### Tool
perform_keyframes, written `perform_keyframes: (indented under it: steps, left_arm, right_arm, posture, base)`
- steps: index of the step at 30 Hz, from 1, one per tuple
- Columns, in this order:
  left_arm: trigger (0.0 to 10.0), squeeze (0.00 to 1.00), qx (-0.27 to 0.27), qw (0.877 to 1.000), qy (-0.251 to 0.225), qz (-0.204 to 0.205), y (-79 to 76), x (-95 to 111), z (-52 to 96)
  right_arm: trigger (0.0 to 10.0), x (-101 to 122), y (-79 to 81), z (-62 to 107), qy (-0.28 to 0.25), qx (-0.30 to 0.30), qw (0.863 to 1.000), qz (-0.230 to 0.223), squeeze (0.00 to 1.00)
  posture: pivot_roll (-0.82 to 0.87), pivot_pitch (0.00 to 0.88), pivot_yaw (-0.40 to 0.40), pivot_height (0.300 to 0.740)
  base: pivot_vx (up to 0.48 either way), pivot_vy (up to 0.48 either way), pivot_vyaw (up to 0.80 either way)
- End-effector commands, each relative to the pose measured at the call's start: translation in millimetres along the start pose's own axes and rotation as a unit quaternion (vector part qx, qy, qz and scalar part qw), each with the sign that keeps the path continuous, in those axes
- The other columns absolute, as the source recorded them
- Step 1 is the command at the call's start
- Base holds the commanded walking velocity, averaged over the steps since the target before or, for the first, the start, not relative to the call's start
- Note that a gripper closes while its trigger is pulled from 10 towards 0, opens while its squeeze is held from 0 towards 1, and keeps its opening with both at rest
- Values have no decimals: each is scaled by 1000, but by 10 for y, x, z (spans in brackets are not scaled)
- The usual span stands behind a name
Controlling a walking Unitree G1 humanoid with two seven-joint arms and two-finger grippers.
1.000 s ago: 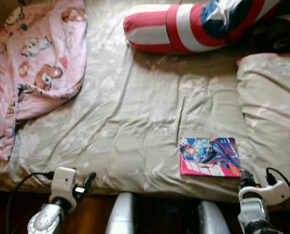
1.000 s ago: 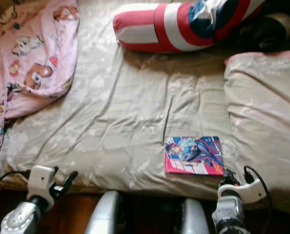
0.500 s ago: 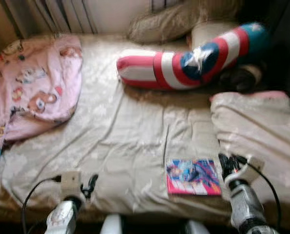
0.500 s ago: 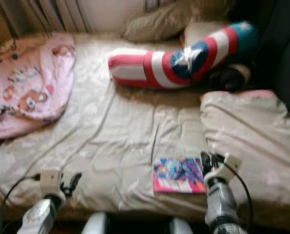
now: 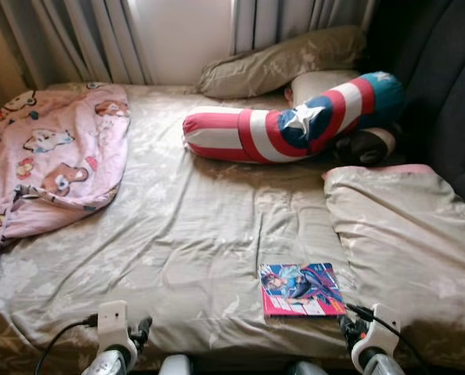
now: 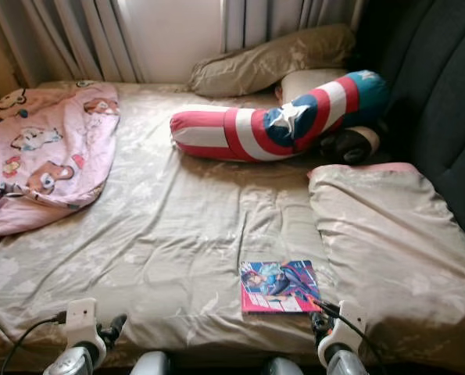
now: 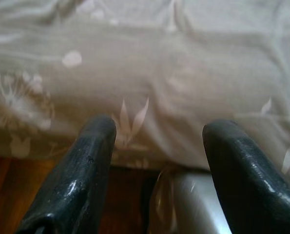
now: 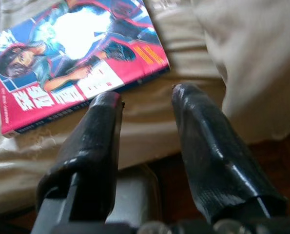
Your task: Clean up the room
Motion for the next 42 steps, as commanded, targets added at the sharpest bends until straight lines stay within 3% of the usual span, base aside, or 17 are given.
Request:
perform_keyframes:
  steps: [1, 3, 13, 27, 42]
  left_arm:
    - [10000, 0, 10, 1000, 12, 0, 15, -52, 6]
    - [10000, 0, 17, 1000, 23, 1, 38, -96, 16]
    - [10000, 0, 29, 998, 49, 2, 97, -197, 46]
    - [10000, 0, 40, 996, 77, 11, 172, -325, 101]
    - [10000, 0, 42, 995, 87, 10, 182, -352, 110]
  right_arm:
    - [10000, -76, 14, 17, 17, -2, 1000, 3, 0]
    - [10000, -149, -42, 45, 32, -24, 999, -16, 0]
    - [10000, -295, -124, 110, 63, -29, 997, -14, 0]
    - [10000, -375, -42, 119, 93, -8, 995, 18, 0]
    - [10000, -315, -111, 113, 76, -18, 997, 19, 0]
  posture:
    - [62, 0, -7, 666]
    - [56, 0, -3, 686]
    - [44, 0, 0, 740]
    - [43, 0, -15, 740]
    - [44, 0, -25, 740]
  base:
    - [0, 0, 0]
    - [0, 0, 0]
    - [0, 0, 0]
    - [0, 0, 0]
    - [0, 0, 92]
Point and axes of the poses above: a point about 5 cm out from each wrist's last joint towards the gripper, its own z axis pointing back from the gripper into the wrist, its own x axis along the axis of the wrist's last joint, y = z × x, the point moved 1 cm from there along -z, pointing out of the wrist towards the gripper, and after that the axes turned 13 degrees about z, right-handed, at the moved point
